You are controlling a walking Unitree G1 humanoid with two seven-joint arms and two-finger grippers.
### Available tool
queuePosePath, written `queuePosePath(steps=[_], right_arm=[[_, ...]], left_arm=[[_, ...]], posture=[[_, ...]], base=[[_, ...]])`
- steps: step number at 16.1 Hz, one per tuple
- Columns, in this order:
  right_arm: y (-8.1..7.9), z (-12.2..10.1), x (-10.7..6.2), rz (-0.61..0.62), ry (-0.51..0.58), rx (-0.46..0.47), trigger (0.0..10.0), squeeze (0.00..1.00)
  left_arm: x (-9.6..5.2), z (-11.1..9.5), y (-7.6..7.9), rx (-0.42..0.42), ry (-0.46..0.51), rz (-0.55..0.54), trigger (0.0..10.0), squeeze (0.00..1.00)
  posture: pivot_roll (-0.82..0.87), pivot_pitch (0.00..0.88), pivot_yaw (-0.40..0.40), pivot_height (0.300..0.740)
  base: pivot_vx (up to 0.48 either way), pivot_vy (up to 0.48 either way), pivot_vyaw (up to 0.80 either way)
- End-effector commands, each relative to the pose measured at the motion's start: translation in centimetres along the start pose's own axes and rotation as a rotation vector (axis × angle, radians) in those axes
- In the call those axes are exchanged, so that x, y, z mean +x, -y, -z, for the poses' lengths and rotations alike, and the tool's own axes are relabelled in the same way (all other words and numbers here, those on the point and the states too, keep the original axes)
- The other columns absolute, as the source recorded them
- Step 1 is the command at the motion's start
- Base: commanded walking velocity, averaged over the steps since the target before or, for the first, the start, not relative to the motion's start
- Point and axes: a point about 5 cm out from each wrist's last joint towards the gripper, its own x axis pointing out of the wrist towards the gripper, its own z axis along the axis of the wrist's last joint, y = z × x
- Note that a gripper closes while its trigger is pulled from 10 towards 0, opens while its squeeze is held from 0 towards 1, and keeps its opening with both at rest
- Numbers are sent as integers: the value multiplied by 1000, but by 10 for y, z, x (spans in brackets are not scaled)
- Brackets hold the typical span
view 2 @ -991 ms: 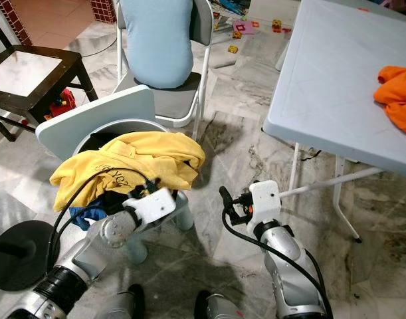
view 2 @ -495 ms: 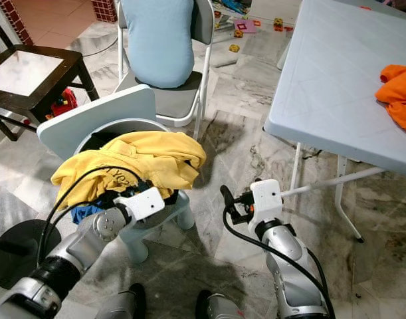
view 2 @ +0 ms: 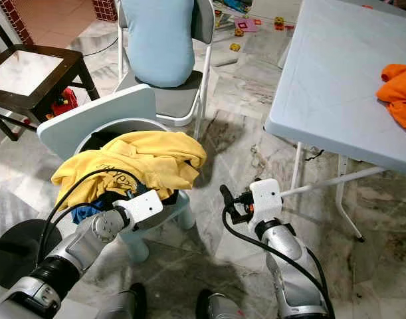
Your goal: Hang hanger
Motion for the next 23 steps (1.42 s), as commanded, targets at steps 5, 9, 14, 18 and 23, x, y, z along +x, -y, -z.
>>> queuePosePath(steps=[5, 9, 14, 18, 23], right_arm=[[1, 0, 0, -2, -7, -13, 10000, 0], [1, 0, 0, 1, -5, -16, 10000, 0], [0, 2, 1, -6, -10, -15, 10000, 0], [-3, 0, 3, -11, -5, -14, 10000, 0], [-1, 4, -1, -1, -13, -11, 10000, 0]], left_arm=[[0, -7, -6, -38, 46, -43, 0, 0], [-6, -20, -35, -86, 129, -219, 0, 0], [-21, -11, -45, -77, 116, -297, 3804, 0], [-22, -11, -19, -171, 130, -164, 10000, 1000], [-36, -20, 7, -1, 147, 42, 10000, 1000]], posture=[[-22, 228, -63, 740], [-22, 224, -60, 740], [-6, 226, -63, 740], [-4, 227, -56, 740], [1, 232, -53, 740]], base=[[0, 0, 0], [0, 0, 0], [0, 0, 0], [0, 0, 0], [0, 0, 0]])
